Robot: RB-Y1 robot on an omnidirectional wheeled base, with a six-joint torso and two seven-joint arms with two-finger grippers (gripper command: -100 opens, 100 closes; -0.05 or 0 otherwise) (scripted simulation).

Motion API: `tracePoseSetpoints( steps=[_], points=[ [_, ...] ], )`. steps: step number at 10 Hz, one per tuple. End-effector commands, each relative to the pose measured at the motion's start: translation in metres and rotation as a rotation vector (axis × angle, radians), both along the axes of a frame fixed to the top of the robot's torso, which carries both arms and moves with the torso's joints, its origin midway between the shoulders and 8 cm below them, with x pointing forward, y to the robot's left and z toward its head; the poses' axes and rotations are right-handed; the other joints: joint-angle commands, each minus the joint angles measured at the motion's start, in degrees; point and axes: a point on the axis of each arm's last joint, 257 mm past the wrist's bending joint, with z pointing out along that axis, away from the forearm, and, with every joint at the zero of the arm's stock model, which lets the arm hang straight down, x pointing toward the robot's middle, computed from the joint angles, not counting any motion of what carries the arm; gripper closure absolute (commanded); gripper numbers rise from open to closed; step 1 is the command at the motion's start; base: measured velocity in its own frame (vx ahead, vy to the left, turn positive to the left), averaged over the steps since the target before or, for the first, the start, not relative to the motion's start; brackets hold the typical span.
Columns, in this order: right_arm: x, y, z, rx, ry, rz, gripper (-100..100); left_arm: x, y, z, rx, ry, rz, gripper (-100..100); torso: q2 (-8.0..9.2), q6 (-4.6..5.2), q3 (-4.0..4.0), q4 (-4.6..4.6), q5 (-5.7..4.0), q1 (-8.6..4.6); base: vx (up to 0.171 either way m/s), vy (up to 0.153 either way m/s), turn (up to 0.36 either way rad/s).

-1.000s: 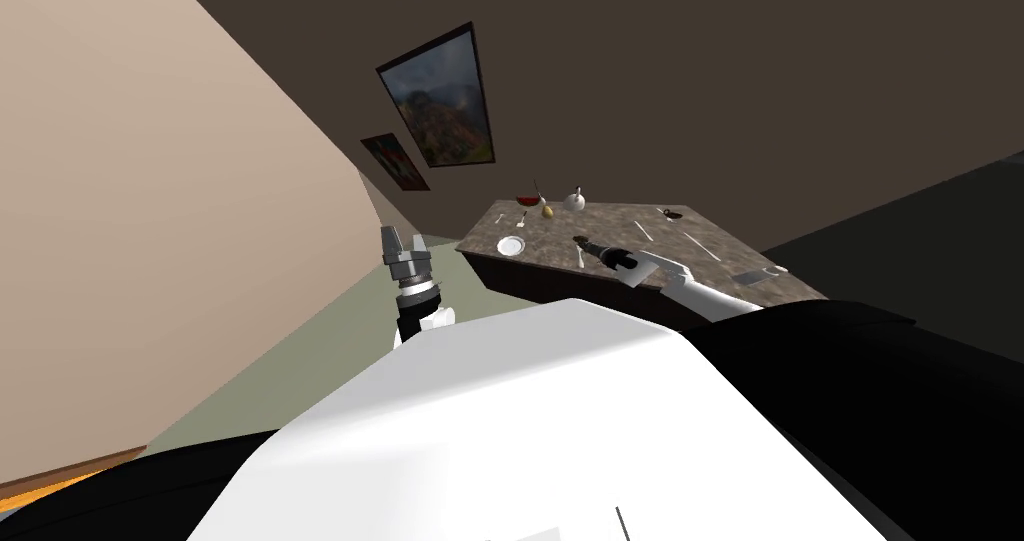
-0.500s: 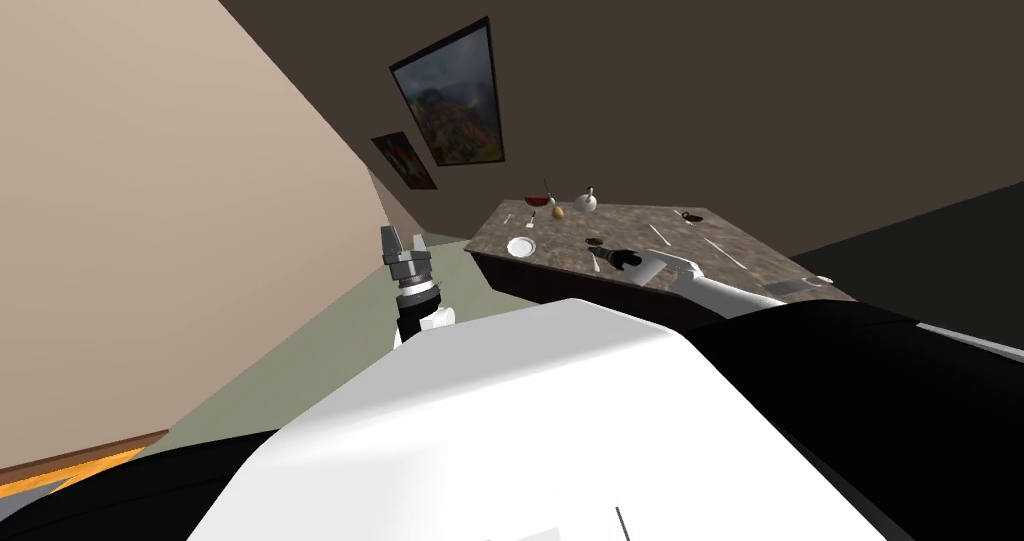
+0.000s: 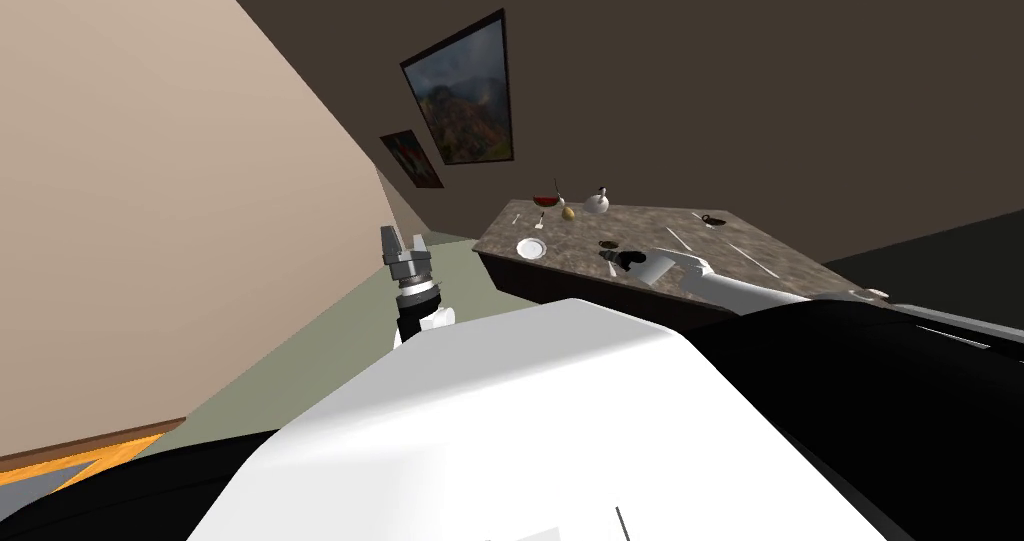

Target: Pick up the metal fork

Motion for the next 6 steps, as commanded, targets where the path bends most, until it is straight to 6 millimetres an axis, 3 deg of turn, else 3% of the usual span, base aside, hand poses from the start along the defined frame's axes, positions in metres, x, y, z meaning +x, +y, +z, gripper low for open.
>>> tracePoseSetpoints(
  steps=[1, 4, 5, 6],
  points=[
    [-0.017, -0.019, -0.005, -0.014, 0.046, -0.055, -100, 0.000, 0.000, 0.000, 0.000, 0.000, 0.000, 0, 0.00, 0.00, 0.00, 0.00, 0.00, 0.00, 0.046, 0.114, 0.066],
    [-0.042, -0.049, -0.006, -0.040, 0.116, -0.145, -100, 0.000, 0.000, 0.000, 0.000, 0.000, 0.000, 0, 0.00, 0.01, 0.00, 0.00, 0.00, -0.04, 0.060, 0.093, 0.043],
    [-0.034, -0.039, -0.005, -0.033, 0.098, -0.120, -100, 0.000, 0.000, 0.000, 0.000, 0.000, 0.000, 0, -0.04, 0.00, -0.03, -0.01, -0.01, -0.04, 0.034, 0.041, 0.008],
    [-0.036, -0.041, -0.006, -0.035, 0.102, -0.127, 0, 0.000, 0.000, 0.000, 0.000, 0.000, 0.000, 0, 0.06, 0.02, 0.03, 0.01, -0.03, -0.19, 0.006, 0.008, -0.002]
  ],
)
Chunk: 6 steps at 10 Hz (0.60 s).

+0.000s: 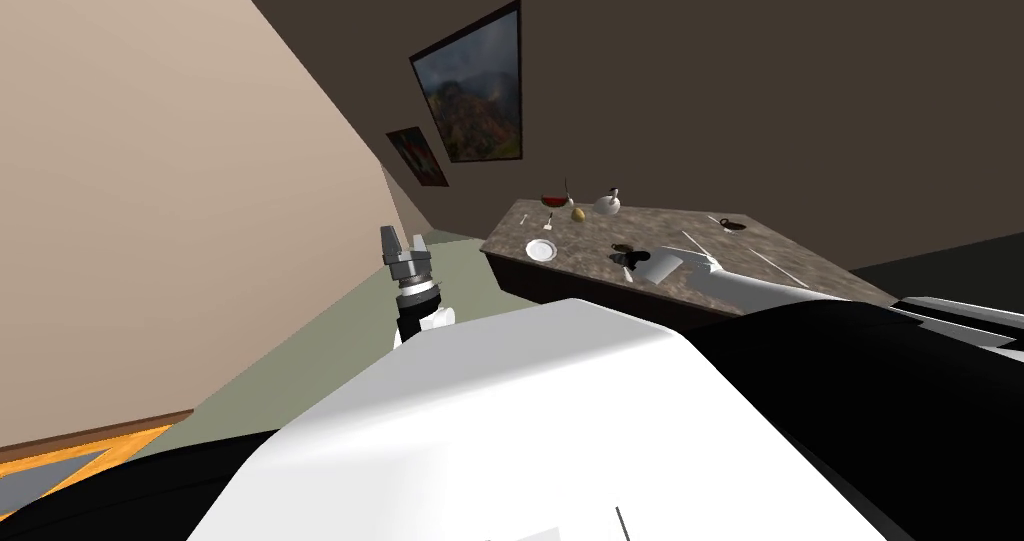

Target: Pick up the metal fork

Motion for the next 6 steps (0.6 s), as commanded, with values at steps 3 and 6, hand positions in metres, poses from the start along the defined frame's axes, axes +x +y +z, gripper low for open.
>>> tracePoseSetpoints(
  steps=[3, 6],
  points=[
    [0.0000, -0.0027, -0.0060, -0.002, -0.005, -0.028, -100, 0.0000, 0.0000, 0.0000, 0.000, 0.000, 0.000, 0, 0.16, -0.01, 0.09, 0.04, -0.05, -0.22, -0.032, -0.037, 0.099],
    [-0.0018, -0.0046, -0.0117, -0.001, -0.004, -0.052, -100, 0.0000, 0.0000, 0.0000, 0.000, 0.000, 0.000, 0, 0.21, 0.01, 0.13, 0.05, -0.07, -0.26, -0.036, -0.042, 0.079]
  ],
)
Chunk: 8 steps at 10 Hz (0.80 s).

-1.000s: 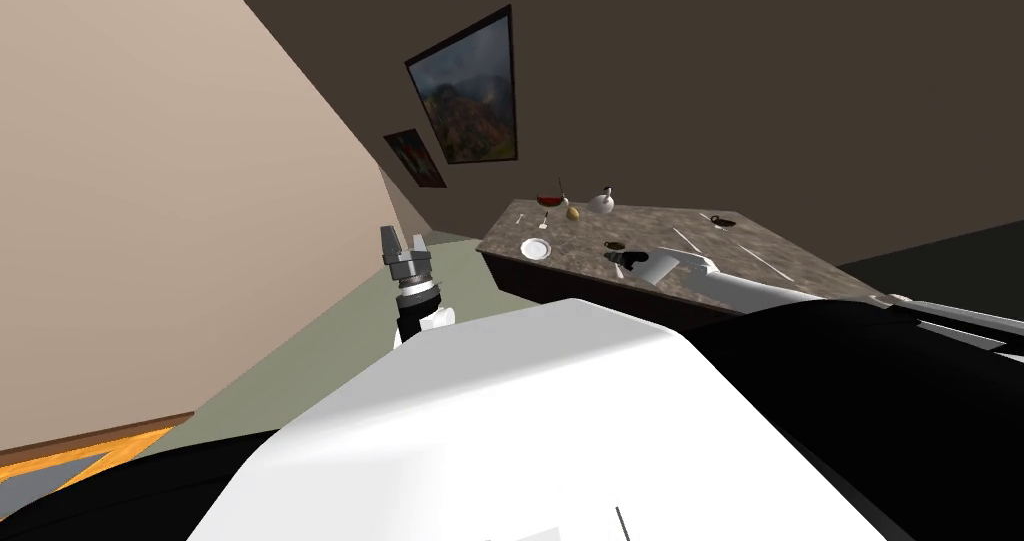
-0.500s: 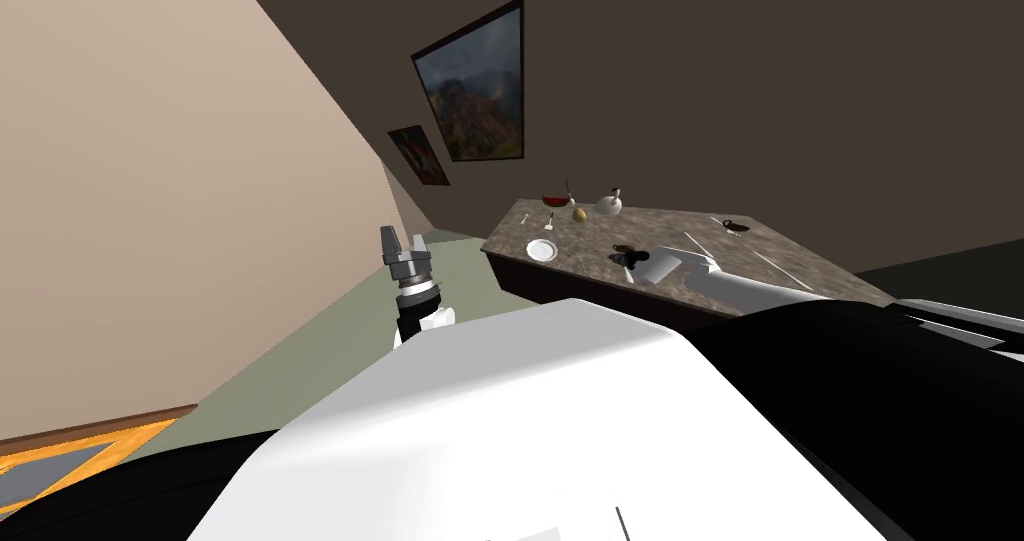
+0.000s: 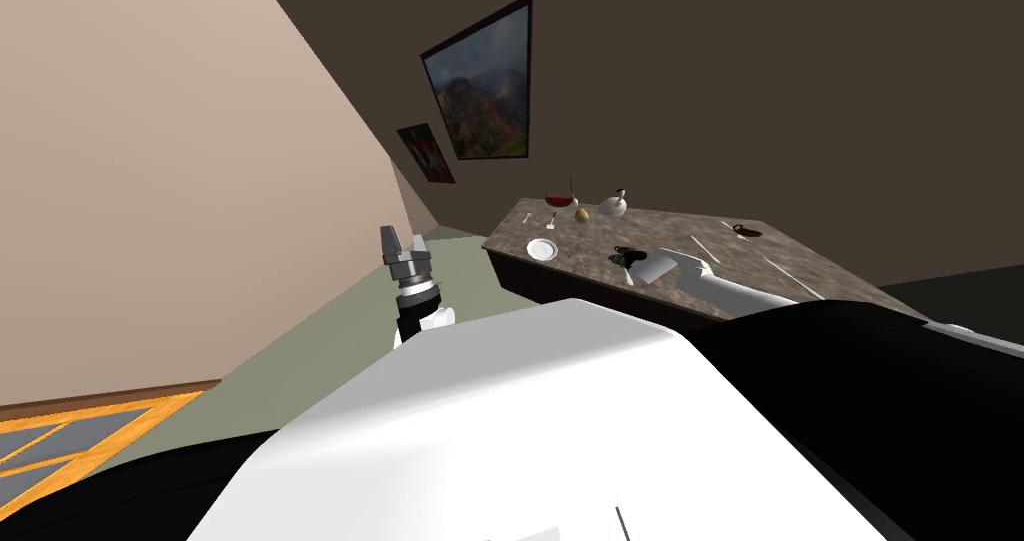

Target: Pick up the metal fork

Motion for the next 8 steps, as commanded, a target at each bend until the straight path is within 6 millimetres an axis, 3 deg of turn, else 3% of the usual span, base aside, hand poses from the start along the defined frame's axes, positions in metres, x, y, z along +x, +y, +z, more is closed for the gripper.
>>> tracePoseSetpoints(
  steps=[1, 4, 5, 8],
  points=[
    [-0.0020, -0.0011, -0.0033, 0.000, 0.002, -0.013, -100, 0.0000, 0.0000, 0.0000, 0.000, 0.000, 0.000, 0, 0.00, 0.00, 0.00, 0.00, 0.00, 0.00, -0.031, -0.035, 0.084],
    [-0.0029, -0.0016, -0.0063, 0.003, 0.003, -0.025, -100, 0.0000, 0.0000, 0.0000, 0.000, 0.000, 0.000, 0, -0.02, 0.00, -0.01, -0.01, 0.01, 0.03, -0.023, -0.027, 0.062],
    [-0.0032, -0.0018, -0.0065, 0.002, 0.005, -0.025, 100, 0.0000, 0.0000, 0.0000, 0.000, 0.000, 0.000, 0, -0.06, 0.03, -0.03, -0.01, 0.02, 0.08, 0.000, 0.000, 0.000],
    [-0.0032, -0.0020, -0.0062, 0.000, 0.006, -0.023, 100, 0.0000, 0.0000, 0.0000, 0.000, 0.000, 0.000, 0, -0.19, 0.02, -0.11, -0.03, -0.01, 0.15, 0.000, 0.000, 0.004]
  ],
)
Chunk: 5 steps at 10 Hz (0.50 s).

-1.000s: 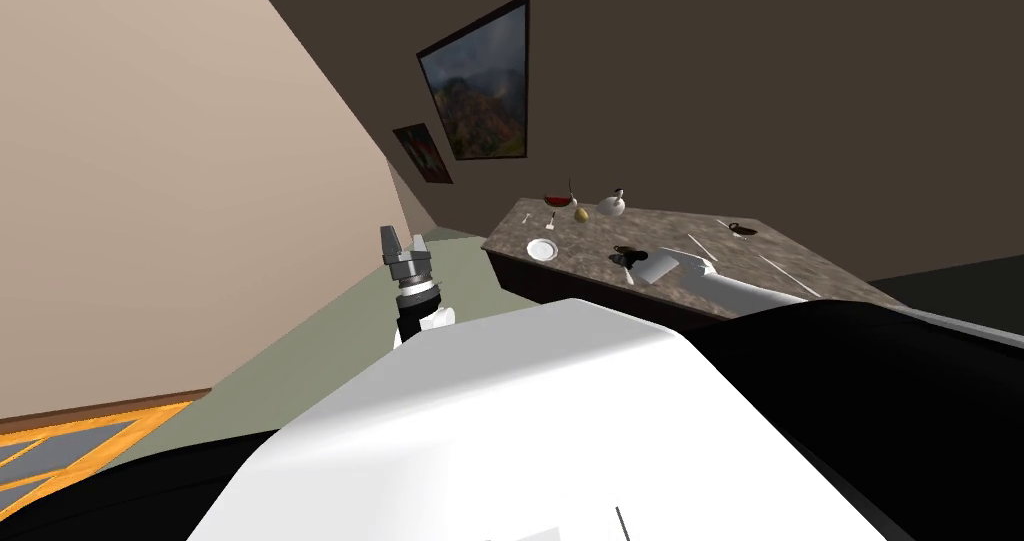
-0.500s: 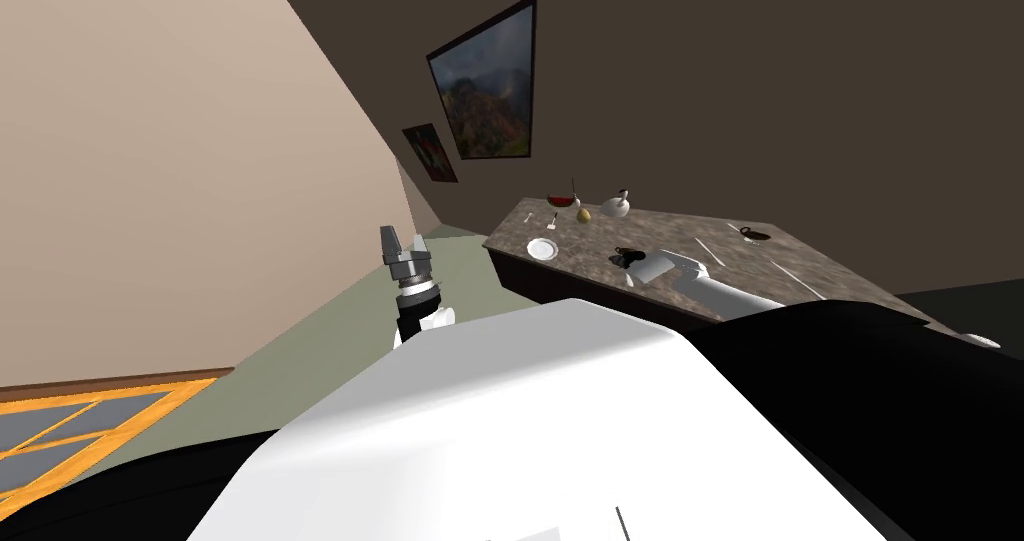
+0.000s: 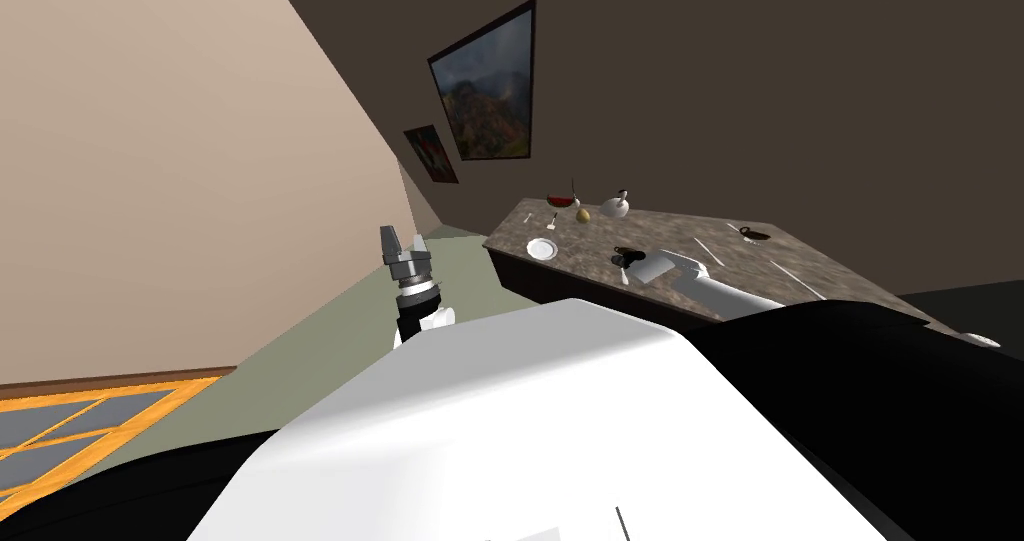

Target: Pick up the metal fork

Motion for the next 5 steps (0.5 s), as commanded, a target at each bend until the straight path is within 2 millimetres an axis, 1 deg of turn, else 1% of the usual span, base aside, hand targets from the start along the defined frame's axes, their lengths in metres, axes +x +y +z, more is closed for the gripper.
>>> tracePoseSetpoints(
  steps=[1, 2, 3, 4, 5],
  points=[
    [0.0000, 0.0000, 0.0000, 0.000, 0.000, 0.000, 100, 0.0000, 0.0000, 0.0000, 0.000, 0.000, 0.000, 0, 0.00, 0.00, 0.00, 0.00, 0.00, 0.00, 0.000, 0.000, 0.000],
    [0.0000, -0.0001, 0.0001, 0.000, 0.000, 0.000, 0, 0.0000, 0.0000, 0.0000, 0.000, 0.000, 0.000, 0, -0.01, 0.00, -0.01, 0.00, -0.01, 0.00, 0.000, 0.000, 0.000],
    [0.0021, 0.0014, 0.0049, -0.001, -0.004, 0.018, 100, 0.0000, 0.0000, 0.0000, 0.000, 0.000, 0.000, 0, -0.01, -0.01, -0.01, -0.01, -0.01, 0.00, 0.034, 0.029, -0.164],
    [0.0028, 0.0020, 0.0069, -0.001, -0.005, 0.026, 100, 0.0000, 0.0000, 0.0000, 0.000, 0.000, 0.000, 0, -0.07, 0.09, -0.04, -0.02, 0.02, 0.10, 0.057, 0.058, -0.168],
    [0.0034, 0.0026, 0.0088, -0.002, -0.005, 0.034, 100, 0.0000, 0.0000, 0.0000, 0.000, 0.000, 0.000, 0, -0.13, 0.05, -0.07, -0.02, 0.05, 0.22, 0.042, 0.061, -0.084]
  ],
)
